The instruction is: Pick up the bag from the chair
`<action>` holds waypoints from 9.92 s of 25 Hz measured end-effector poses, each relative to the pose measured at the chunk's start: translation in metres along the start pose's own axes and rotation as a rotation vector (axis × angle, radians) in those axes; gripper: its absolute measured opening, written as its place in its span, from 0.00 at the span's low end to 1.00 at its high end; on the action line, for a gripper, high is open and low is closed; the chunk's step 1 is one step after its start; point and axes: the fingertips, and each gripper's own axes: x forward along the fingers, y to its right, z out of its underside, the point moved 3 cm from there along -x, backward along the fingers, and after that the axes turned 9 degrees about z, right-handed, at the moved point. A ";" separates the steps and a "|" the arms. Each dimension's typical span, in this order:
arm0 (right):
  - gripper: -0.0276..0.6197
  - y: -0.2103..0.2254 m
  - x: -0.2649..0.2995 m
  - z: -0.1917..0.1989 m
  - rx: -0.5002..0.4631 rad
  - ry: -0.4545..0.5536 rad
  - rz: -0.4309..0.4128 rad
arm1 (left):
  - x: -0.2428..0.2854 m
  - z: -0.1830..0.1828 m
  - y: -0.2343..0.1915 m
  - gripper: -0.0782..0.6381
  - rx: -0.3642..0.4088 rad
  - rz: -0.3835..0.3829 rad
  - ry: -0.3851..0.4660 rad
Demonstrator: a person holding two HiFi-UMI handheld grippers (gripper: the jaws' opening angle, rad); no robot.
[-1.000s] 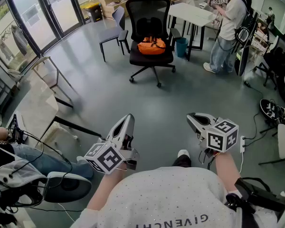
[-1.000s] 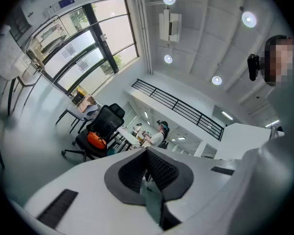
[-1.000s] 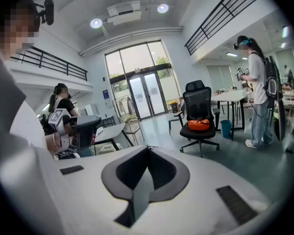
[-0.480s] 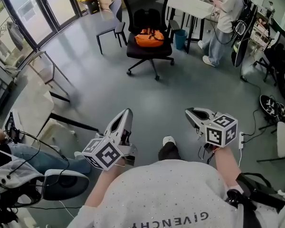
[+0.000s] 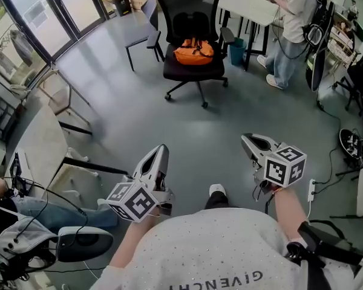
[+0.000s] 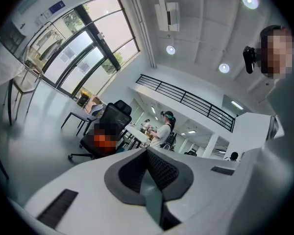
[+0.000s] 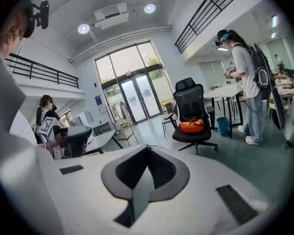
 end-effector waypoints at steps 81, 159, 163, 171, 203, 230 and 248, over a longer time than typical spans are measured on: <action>0.05 0.269 0.355 -0.219 0.214 0.009 0.218 | 0.437 -0.168 -0.272 0.13 -0.016 0.014 -0.051; 0.05 0.532 0.985 -0.276 0.548 -0.502 -0.039 | 0.804 -0.161 -0.576 0.13 -0.198 -0.477 -0.334; 0.05 0.541 1.011 -0.259 0.499 -0.520 -0.044 | 0.804 -0.150 -0.584 0.13 -0.226 -0.495 -0.355; 0.29 0.562 1.038 -0.209 0.549 -0.610 -0.024 | 0.795 -0.124 -0.602 0.13 -0.294 -0.544 -0.395; 0.47 0.559 1.093 -0.134 0.273 -0.725 0.225 | 0.720 -0.082 -0.613 0.13 -0.390 -0.652 -0.331; 0.08 0.488 0.950 -0.273 0.751 -0.313 -0.320 | 0.704 -0.173 -0.542 0.13 -0.176 -0.502 -0.079; 0.08 0.400 0.825 -0.306 0.706 -0.258 -0.294 | 0.645 -0.248 -0.465 0.13 -0.010 -0.381 0.085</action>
